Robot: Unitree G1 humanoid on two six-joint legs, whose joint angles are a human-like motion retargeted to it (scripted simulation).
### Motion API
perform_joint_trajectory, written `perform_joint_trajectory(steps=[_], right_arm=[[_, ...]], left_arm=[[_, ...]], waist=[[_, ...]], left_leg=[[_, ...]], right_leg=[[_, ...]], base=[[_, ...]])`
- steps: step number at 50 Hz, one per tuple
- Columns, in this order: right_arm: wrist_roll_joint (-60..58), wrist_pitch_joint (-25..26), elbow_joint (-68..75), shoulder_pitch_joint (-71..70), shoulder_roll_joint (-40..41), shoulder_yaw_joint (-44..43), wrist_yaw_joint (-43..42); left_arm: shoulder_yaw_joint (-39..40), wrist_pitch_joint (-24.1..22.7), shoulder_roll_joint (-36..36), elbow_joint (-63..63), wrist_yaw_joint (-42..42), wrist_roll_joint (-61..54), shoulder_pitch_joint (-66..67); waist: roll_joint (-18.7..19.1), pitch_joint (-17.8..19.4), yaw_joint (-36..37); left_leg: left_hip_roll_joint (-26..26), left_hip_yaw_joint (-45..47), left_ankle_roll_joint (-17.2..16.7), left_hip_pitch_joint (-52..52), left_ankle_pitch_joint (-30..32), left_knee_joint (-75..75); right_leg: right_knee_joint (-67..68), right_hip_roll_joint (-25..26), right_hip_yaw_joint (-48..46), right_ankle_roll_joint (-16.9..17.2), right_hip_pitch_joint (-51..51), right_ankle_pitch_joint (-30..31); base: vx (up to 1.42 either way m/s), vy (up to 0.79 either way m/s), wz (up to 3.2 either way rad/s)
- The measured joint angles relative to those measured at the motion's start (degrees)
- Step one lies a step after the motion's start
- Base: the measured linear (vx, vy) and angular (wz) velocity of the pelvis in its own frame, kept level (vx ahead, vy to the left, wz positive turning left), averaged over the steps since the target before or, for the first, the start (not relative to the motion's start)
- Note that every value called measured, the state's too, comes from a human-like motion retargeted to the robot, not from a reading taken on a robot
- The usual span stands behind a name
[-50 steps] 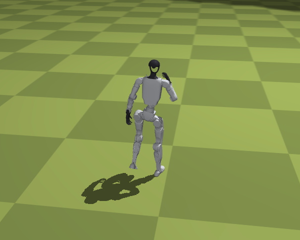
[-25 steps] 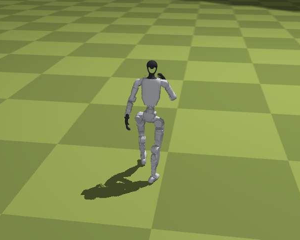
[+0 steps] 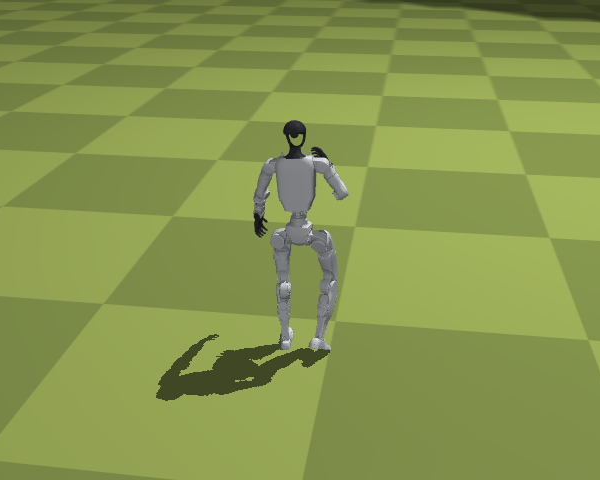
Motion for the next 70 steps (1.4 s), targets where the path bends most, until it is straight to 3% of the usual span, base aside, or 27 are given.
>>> perform_joint_trajectory(steps=[5, 11, 13, 15, 17, 23, 28, 33, 37, 40, 44, 50, 57, 62, 70], right_arm=[[0.0, 0.1, -0.2, -0.4, -1.0, 0.2, 0.5], [-1.3, 3.1, -0.4, -1.3, -2.0, -0.6, -0.1], [-2.9, 3.9, -0.4, -1.6, -1.9, -0.7, 0.3], [-4.3, 4.1, -0.6, -1.4, -1.6, -0.6, 1.1], [-5.3, 4.0, -0.6, -1.5, -1.4, -0.6, 1.7], [-6.9, 2.7, -0.2, -1.4, -1.6, -1.0, 3.2], [-6.7, 1.4, 0.1, -0.5, -1.8, -0.7, 2.7], [-4.1, 0.8, 0.2, 0.8, -2.1, -0.1, 1.1], [-1.6, 0.3, 0.0, 0.9, -2.5, -0.6, -0.3], [-0.3, -0.1, -0.1, 0.6, -2.7, -1.1, -1.2], [0.0, -0.6, 0.1, -0.1, -2.9, -1.5, -2.1], [-1.6, -0.6, 0.2, -1.5, -3.5, -2.3, -2.7], [-3.7, -1.1, 0.4, -2.9, -3.7, -2.2, -2.0], [-4.5, -2.0, 0.4, -3.2, -3.5, -1.4, -1.5], [-4.7, -2.3, 0.5, -3.3, -2.9, 0.0, -1.5]], left_arm=[[-1.5, -1.9, -0.3, -6.5, 0.3, -1.8, -9.4], [-4.4, -2.5, -0.2, -13.8, 1.2, -5.0, -16.8], [-4.9, -2.4, -0.3, -15.0, 1.2, -4.2, -18.0], [-5.2, -2.5, -0.6, -15.6, 0.8, -2.7, -18.0], [-5.3, -2.6, -0.8, -15.6, 0.1, -1.1, -17.4], [-5.7, -3.2, -2.1, -11.6, -1.8, 3.4, -11.8], [-5.2, -2.8, -3.1, -5.5, -2.9, 5.2, -2.2], [-2.2, -0.9, -3.7, -0.2, -4.5, 4.5, 9.7], [1.4, -0.1, -3.5, 1.7, -5.0, 2.4, 18.1], [3.5, -0.2, -3.4, 1.7, -5.2, 0.4, 23.3], [5.0, -0.5, -3.6, 0.4, -5.0, -2.7, 28.8], [5.8, -0.8, -5.2, -2.4, -4.9, -7.3, 33.6], [5.9, -1.5, -7.5, -3.1, -6.9, -8.2, 35.2], [6.8, -2.7, -8.5, -2.3, -7.7, -8.3, 35.3], [8.7, -3.2, -7.0, -0.4, -7.6, -11.0, 34.5]], waist=[[-0.3, 1.7, -4.6], [-3.2, 5.5, -9.7], [-3.5, 6.3, -10.3], [-3.2, 6.3, -10.7], [-2.6, 6.0, -10.5], [-2.1, 4.3, -9.8], [-2.9, 2.6, -9.3], [-6.1, 0.9, -9.4], [-7.4, -0.1, -8.1], [-8.0, 0.4, -5.8], [-8.1, 2.0, -1.4], [-5.5, 4.9, 3.5], [-2.4, 7.3, 6.1], [-2.0, 7.6, 7.1], [-3.1, 5.0, 6.9]], left_leg=[[-2.2, -3.6, -0.7, 3.4, -1.8, 0.1], [-6.9, -8.7, -1.0, 9.1, -4.4, 0.4], [-7.3, -9.6, -0.9, 10.8, -5.4, 0.4], [-6.9, -10.0, -1.0, 12.1, -6.1, 0.4], [-5.8, -10.0, -1.4, 12.9, -6.6, 0.6], [-5.4, -11.4, -1.3, 14.5, -6.3, 3.0], [-6.7, -13.9, -0.1, 13.9, 0.0, 10.0], [-9.4, -12.4, 2.8, 6.1, 7.4, 27.7], [-7.0, -6.2, 5.9, -3.5, 4.5, 42.4], [-5.9, -3.0, 7.9, -8.0, -0.2, 44.7], [-7.4, -3.4, 8.2, -10.3, -2.3, 34.9], [-5.6, -2.0, 7.4, -11.1, 3.1, 14.0], [-2.8, 2.1, 2.5, -12.4, 9.2, -2.4], [-1.8, 3.3, -1.2, -13.4, 9.1, -7.2], [-0.3, 6.3, -1.7, -11.6, 11.4, -7.2]], right_leg=[[-19.4, 0.4, -3.0, 1.6, -0.4, -0.5], [-47.9, -1.0, -2.9, 7.6, 3.0, 11.8], [-52.2, -1.1, -3.7, 10.4, 2.5, 12.5], [-52.8, -0.8, -4.7, 12.6, 0.9, 9.1], [-52.8, 0.5, -4.8, 12.8, -0.1, 6.2], [-52.8, 1.8, -3.3, 12.8, 2.0, 8.2], [-52.8, -0.2, -3.6, 12.8, 6.3, 8.4], [-52.7, -5.0, -3.2, 12.3, 11.0, 5.5], [-50.9, -5.9, -2.7, 11.5, 12.0, 2.8], [-49.0, -5.8, -1.4, 11.6, 12.5, 0.8], [-47.4, -4.8, 1.0, 11.6, 13.7, -1.4], [-46.9, -1.3, 3.2, 11.1, 17.0, -3.8], [-47.0, 2.6, 5.1, 10.8, 22.2, -6.4], [-46.9, 3.6, 7.1, 10.7, 25.5, -7.9], [-44.6, 3.9, 10.6, 10.0, 27.7, -8.0]], base=[[0.36, 0.06, 0.76], [0.41, -0.01, 0.8], [0.44, -0.06, 0.38], [0.45, -0.09, 0.2], [0.46, -0.17, 0.07], [0.51, -0.19, 0.11], [0.56, -0.14, 0.2], [0.52, -0.13, 0.29], [0.44, -0.2, 0.01], [0.4, -0.15, -0.36], [0.37, -0.09, -0.63], [0.35, -0.02, -0.49], [0.36, 0.02, -0.36], [0.4, 0.07, -0.42], [0.46, 0.13, -0.36]])
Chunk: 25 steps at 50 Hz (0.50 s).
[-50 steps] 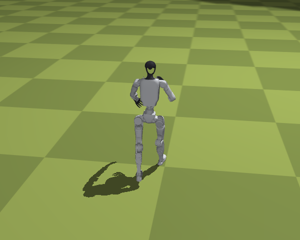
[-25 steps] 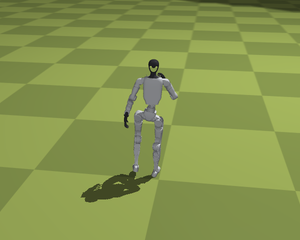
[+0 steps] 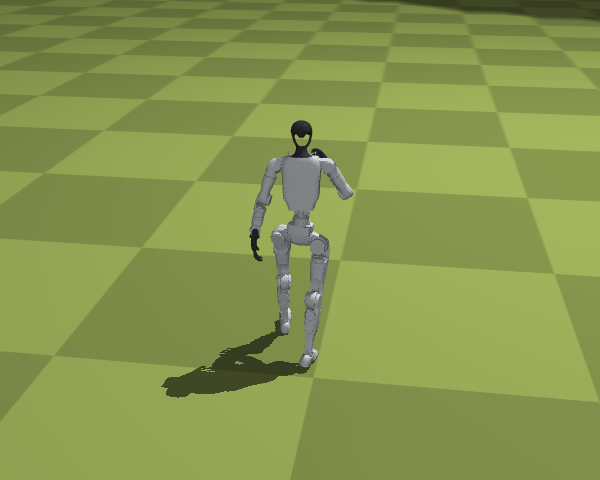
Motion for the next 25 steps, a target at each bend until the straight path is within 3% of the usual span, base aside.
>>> perform_joint_trajectory(steps=[6, 13, 19, 25], right_arm=[[0.9, -0.3, 0.1, 1.2, 0.8, 0.8, 0.6], [2.6, 1.6, -0.3, 2.7, 0.9, 0.1, 0.7], [4.1, 3.0, -0.5, 2.5, 0.4, -0.8, 0.0], [4.3, 2.9, -0.4, 2.3, 0.0, -0.8, 0.8]], left_arm=[[-0.2, -0.1, 3.3, 1.9, 0.9, -0.3, -2.3], [-2.5, 2.3, 6.9, 5.2, 5.5, 3.1, -12.8], [-5.1, 4.9, 7.5, 5.4, 9.5, 7.5, -28.1], [-7.7, 2.9, 5.9, -1.1, 9.7, 7.3, -41.8]], waist=[[0.0, -2.2, -1.0], [1.6, -5.0, -2.6], [2.7, -4.6, -6.0], [2.8, -3.2, -11.0]], left_leg=[[1.0, 0.1, 0.3, 4.5, -1.1, 0.6], [2.6, -2.0, 1.7, 7.3, -7.6, 4.9], [1.6, -4.9, 1.9, 9.9, -11.0, 7.0], [-0.6, -9.3, 0.6, 13.1, -13.1, 7.2]], right_leg=[[10.1, 0.6, 2.6, -0.4, -1.7, 6.5], [38.9, 1.2, -0.3, -1.6, -16.0, 18.8], [45.9, -3.0, -8.9, -8.2, -25.0, 10.8], [28.7, -2.3, -11.9, -8.2, -28.1, 6.1]], base=[[0.5, 0.21, -0.21], [0.43, 0.22, 0.06], [0.34, 0.16, 0.47], [0.31, 0.07, 0.74]])
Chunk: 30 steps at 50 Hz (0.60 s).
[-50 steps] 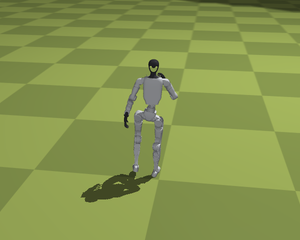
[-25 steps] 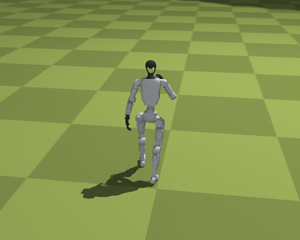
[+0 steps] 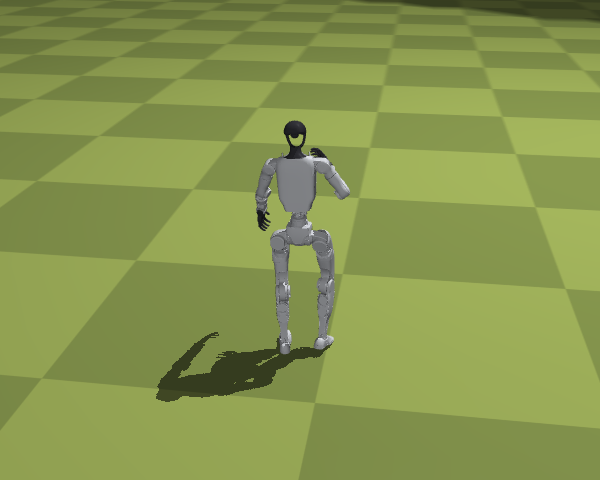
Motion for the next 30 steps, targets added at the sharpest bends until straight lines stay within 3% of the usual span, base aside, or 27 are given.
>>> perform_joint_trajectory(steps=[3, 8, 13, 20, 25, 30], right_arm=[[0.3, 0.6, -0.1, -0.1, -0.4, -0.1, 0.2], [-0.8, 3.5, -0.3, -0.4, -1.1, -0.8, 0.1], [-3.6, 4.4, -0.5, 0.7, -0.8, -1.1, 2.0], [-4.2, 3.2, -0.2, 2.4, -0.8, -1.8, 3.6], [-3.3, 1.5, 0.5, 3.1, -0.5, -1.0, 2.3], [-1.5, 0.6, 0.8, 3.3, 0.0, 0.1, 0.6]], left_arm=[[-1.4, -1.1, -1.0, -5.0, -0.6, -2.3, -5.3], [-4.0, -1.6, -2.6, -12.4, -0.6, -6.4, -11.8], [-6.2, -1.9, -3.9, -16.0, -2.0, -3.5, -13.6], [-7.6, -2.5, -4.7, -14.8, -4.3, 2.8, -7.9], [-6.2, -2.3, -5.0, -9.7, -3.8, 2.6, 2.0], [-2.6, -0.4, -5.0, -2.5, -3.7, 1.8, 13.7]], waist=[[-0.9, 1.3, -2.5], [-2.6, 4.4, -5.9], [-1.8, 4.8, -7.2], [-1.1, 2.4, -6.6], [-1.4, 0.7, -5.9], [-4.0, -0.8, -5.1]], left_leg=[[-2.1, -2.2, -0.6, 1.9, -1.1, 0.0], [-5.2, -6.1, -0.7, 6.5, -3.5, 0.0], [-4.3, -7.9, -0.9, 9.5, -5.3, 0.1], [-3.5, -8.7, -0.7, 10.9, -5.3, 2.5], [-4.3, -10.0, 1.0, 10.6, 0.0, 8.4], [-6.4, -8.2, 4.3, 4.3, 7.6, 24.2]], right_leg=[[-13.8, -0.7, -1.1, 1.5, 0.7, 3.1], [-34.4, -2.5, -2.3, 6.0, 3.2, 13.6], [-36.9, -2.6, -3.6, 10.8, 1.0, 9.1], [-36.9, -2.5, -7.2, 11.0, 3.4, 12.1], [-36.9, -3.8, -6.9, 11.0, 7.3, 10.2], [-36.6, -6.9, -6.0, 10.2, 11.2, 7.5]], base=[[0.32, 0.02, 0.76], [0.37, -0.03, 0.7], [0.41, -0.1, 0.36], [0.46, -0.21, 0.12], [0.5, -0.17, 0.07], [0.47, -0.19, 0.02]])
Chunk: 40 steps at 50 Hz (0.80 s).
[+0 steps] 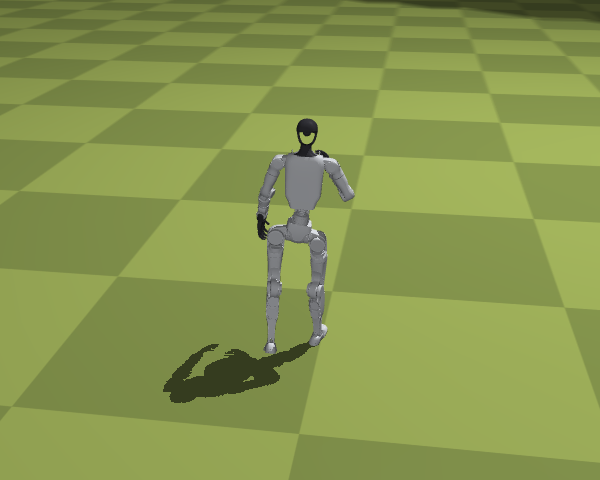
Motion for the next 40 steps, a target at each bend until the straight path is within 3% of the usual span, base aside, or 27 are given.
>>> perform_joint_trajectory(steps=[5, 10, 14, 22, 27, 32, 40], right_arm=[[1.8, -0.7, -0.1, -0.4, 0.1, -0.1, -1.2], [2.2, -1.3, 0.0, -1.2, 0.1, -0.6, -1.7], [1.4, -1.5, 0.2, -1.9, 0.1, -1.2, -2.1], [-0.6, -2.0, 0.4, -3.5, -0.1, -2.0, -2.1], [-1.2, -2.8, 0.6, -4.5, 0.1, -1.5, -1.4], [-1.3, -3.0, 0.6, -4.6, 0.4, -1.0, -0.7], [0.2, -3.1, 1.3, -3.6, 1.6, 0.2, -0.5]], left_arm=[[3.9, 1.3, 1.0, 5.1, -0.6, 0.5, 10.4], [6.4, 1.3, 1.9, 6.2, -1.4, -0.7, 18.9], [7.9, 1.0, 1.9, 5.2, -1.3, -3.4, 23.7], [9.0, 0.2, -0.1, 3.5, -2.7, -5.7, 27.3], [9.2, -1.0, -1.3, 3.6, -4.8, -4.6, 27.0], [9.7, -1.6, -1.4, 3.1, -5.9, -4.6, 26.5], [10.5, -1.6, 0.7, 2.6, -5.2, -6.7, 24.6]], waist=[[-1.7, -1.2, 1.5], [-2.2, -0.1, 5.9], [-1.2, 1.7, 10.1], [2.9, 5.0, 14.9], [3.3, 6.4, 16.4], [2.2, 5.7, 17.0], [2.3, 1.8, 14.6]], left_leg=[[1.0, 5.8, 3.8, -11.1, -2.0, 17.5], [0.0, 8.4, 5.3, -16.2, -7.6, 14.5], [-0.8, 7.4, 4.3, -17.0, -6.0, 0.4], [3.5, 10.9, 0.0, -18.3, 5.7, -24.2], [5.0, 12.8, -4.1, -19.1, 4.5, -31.4], [6.2, 14.7, -4.6, -19.1, 1.6, -31.4], [8.2, 17.0, -5.0, -14.2, 6.0, -31.4]], right_leg=[[2.8, -1.5, 1.1, -1.1, 0.8, -3.6], [5.3, -1.3, 3.6, -1.4, 1.9, -6.5], [6.2, 0.5, 5.6, -1.5, 3.4, -8.3], [5.7, 6.0, 7.3, -2.0, 9.2, -11.6], [5.2, 7.3, 8.5, -1.9, 13.3, -13.4], [5.8, 7.2, 10.1, -1.8, 15.7, -14.4], [11.6, 8.1, 12.2, -4.7, 17.2, -12.1]], base=[[0.39, -0.19, -0.08], [0.35, -0.11, -0.47], [0.33, -0.05, -0.59], [0.33, 0.0, -0.34], [0.37, 0.05, -0.34], [0.42, 0.09, -0.35], [0.48, 0.18, -0.18]])
